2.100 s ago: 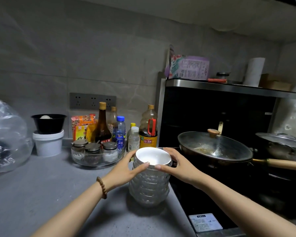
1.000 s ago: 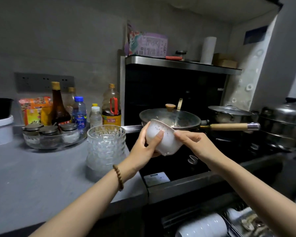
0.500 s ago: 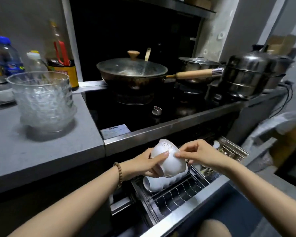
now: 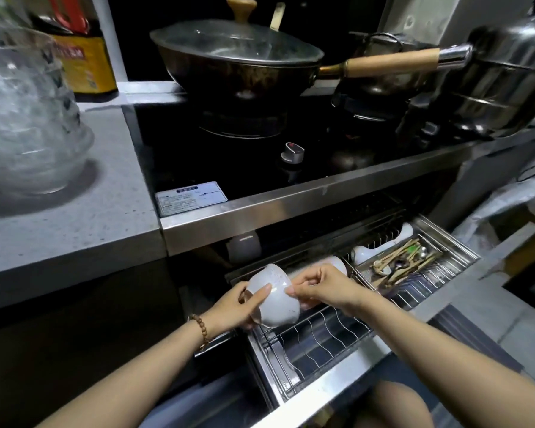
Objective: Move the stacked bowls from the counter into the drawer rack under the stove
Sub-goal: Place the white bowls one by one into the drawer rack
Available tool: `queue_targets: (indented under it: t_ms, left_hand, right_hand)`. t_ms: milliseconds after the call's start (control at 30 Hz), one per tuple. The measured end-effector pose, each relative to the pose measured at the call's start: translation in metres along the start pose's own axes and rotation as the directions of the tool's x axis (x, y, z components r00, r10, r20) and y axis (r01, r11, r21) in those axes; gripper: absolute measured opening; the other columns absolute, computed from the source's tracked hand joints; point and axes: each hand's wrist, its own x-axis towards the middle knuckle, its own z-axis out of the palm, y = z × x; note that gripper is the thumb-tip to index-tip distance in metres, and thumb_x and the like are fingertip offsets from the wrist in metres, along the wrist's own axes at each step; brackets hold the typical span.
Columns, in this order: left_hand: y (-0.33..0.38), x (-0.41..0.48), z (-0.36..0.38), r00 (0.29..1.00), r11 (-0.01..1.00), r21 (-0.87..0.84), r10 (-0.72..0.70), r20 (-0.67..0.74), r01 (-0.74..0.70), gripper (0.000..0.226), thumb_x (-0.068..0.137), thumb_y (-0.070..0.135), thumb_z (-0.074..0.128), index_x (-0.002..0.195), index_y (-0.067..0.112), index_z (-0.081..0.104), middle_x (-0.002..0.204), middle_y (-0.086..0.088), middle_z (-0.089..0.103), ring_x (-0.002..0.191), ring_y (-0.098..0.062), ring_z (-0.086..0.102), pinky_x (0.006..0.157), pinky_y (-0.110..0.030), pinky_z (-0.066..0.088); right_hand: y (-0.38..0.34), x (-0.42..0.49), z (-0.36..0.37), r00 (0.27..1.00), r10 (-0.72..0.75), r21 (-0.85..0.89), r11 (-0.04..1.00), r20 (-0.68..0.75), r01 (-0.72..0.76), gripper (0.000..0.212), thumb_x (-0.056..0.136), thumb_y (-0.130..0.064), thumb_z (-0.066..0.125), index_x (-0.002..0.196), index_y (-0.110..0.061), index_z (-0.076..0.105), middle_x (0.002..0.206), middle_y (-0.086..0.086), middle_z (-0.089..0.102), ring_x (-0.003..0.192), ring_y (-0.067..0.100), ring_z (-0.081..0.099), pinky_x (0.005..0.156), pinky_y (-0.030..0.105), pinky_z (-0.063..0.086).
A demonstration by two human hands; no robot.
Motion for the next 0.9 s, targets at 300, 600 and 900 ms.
queue_targets:
  t_ms: [300,600,900]
  left_hand:
    - [-0.045,0.012,-0.007,0.966,0.894,0.41,0.239,-0.097,-0.18,0.082,0.078,0.056,0.062,0.144,0.021,0.03,0.146,0.003,0.039,0.134,-0.011,0.035,0.113,-0.029,0.028]
    - [-0.06,0.034,0.001,0.973,0.788,0.602,0.217,-0.073,-0.131,0.089,0.077,0.062,0.059,0.148,0.027,0.018,0.152,0.005,0.03,0.138,-0.017,0.026,0.115,-0.034,0.021]
    - [-0.068,0.056,0.009,0.985,0.659,0.748,0.166,-0.035,-0.084,0.084,0.082,0.068,0.044,0.149,0.03,0.011,0.156,0.002,0.021,0.145,-0.02,0.009,0.116,-0.034,0.005]
  right_hand:
    - [0.034,0.042,-0.007,0.987,0.157,0.066,0.985,0.042,-0.159,0.005,0.079,-0.011,0.074,0.074,-0.013,0.073,0.069,0.009,0.061,0.055,0.005,0.06,0.057,0.016,0.054]
    - [0.048,0.068,0.002,0.975,0.207,0.01,0.978,0.075,-0.209,0.012,0.081,-0.011,0.072,0.07,-0.013,0.069,0.048,-0.001,0.058,0.042,0.007,0.051,0.047,0.016,0.046]
    - [0.069,0.086,0.017,0.969,0.243,0.049,0.969,-0.04,-0.241,0.012,0.079,-0.01,0.074,0.084,0.0,0.072,0.048,0.0,0.058,0.042,0.009,0.047,0.051,0.019,0.045]
